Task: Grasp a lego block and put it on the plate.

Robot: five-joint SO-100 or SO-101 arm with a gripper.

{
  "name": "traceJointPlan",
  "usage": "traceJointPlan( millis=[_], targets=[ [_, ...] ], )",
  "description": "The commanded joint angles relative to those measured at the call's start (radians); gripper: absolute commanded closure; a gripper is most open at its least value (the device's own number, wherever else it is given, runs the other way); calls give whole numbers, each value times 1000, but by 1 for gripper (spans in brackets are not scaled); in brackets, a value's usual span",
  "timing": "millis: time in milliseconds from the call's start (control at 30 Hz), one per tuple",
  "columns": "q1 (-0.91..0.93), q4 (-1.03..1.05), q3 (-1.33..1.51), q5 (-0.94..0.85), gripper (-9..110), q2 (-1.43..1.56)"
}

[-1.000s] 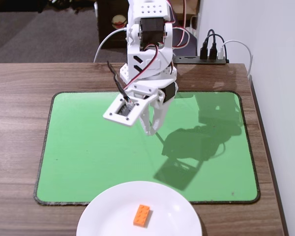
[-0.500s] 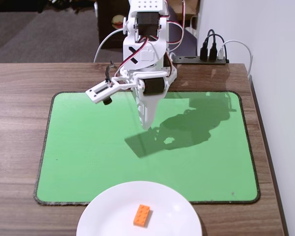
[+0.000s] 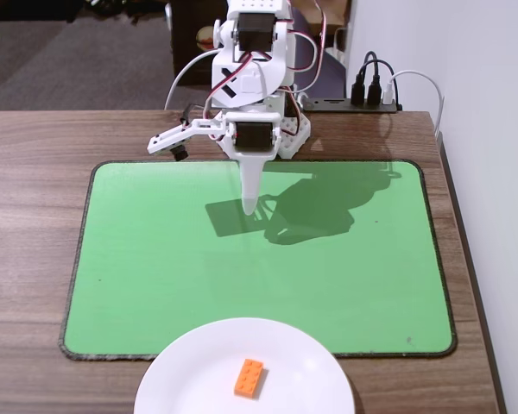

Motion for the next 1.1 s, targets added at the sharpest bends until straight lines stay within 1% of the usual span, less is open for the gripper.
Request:
traceJointPlan(
  millis=[0, 400, 1067],
  targets=[
    [11, 52, 5, 26, 101, 61],
    [6, 216, 46, 35, 101, 311],
    [-8, 216, 46, 21, 101, 311]
  ],
)
